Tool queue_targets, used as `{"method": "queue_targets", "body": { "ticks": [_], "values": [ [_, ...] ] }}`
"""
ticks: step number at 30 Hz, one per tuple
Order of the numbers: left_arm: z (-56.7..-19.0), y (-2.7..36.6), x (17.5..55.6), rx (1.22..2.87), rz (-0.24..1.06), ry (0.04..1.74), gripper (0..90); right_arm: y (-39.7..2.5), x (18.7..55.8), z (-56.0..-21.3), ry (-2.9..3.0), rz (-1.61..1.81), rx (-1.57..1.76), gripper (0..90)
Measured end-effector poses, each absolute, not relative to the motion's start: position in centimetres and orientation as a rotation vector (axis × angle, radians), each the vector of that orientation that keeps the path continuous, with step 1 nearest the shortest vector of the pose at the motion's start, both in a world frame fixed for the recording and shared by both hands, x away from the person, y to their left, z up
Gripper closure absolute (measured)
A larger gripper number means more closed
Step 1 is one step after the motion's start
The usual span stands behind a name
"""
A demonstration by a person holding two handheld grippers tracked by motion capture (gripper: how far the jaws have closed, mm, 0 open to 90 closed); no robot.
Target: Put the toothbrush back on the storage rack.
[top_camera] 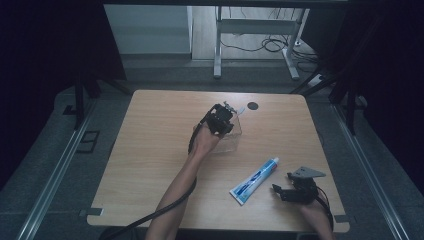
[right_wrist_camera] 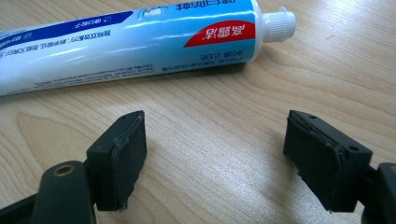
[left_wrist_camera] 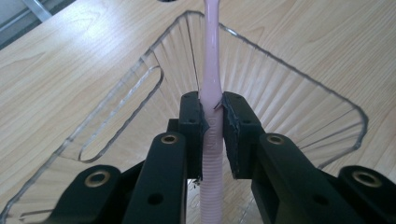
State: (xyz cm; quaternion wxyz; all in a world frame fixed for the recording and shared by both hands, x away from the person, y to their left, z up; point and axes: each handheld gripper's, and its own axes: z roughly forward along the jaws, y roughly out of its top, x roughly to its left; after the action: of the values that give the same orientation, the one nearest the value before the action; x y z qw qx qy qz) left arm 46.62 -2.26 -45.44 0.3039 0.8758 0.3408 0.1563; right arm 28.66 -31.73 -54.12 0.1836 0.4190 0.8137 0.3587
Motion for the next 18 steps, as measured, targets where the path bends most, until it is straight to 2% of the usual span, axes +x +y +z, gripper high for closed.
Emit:
{"method": "queue_targets", "body": {
  "ticks": [10, 14, 18],
  "values": [
    [-45.67, -2.89, 46.33, 2.399, 0.486, 0.887, 77.3, -31.73, 28.66, -54.12, 2.295, 1.012, 1.181, 21.5],
    [-45.59, -2.86, 46.30, 2.394, 0.479, 0.887, 70.3, -31.72, 28.65, -54.12, 2.295, 1.011, 1.183, 21.5],
    [-45.31, -2.69, 46.26, 2.381, 0.482, 0.888, 68.5, -31.72, 28.65, -54.12, 2.296, 1.011, 1.183, 21.5]
  ]
}}
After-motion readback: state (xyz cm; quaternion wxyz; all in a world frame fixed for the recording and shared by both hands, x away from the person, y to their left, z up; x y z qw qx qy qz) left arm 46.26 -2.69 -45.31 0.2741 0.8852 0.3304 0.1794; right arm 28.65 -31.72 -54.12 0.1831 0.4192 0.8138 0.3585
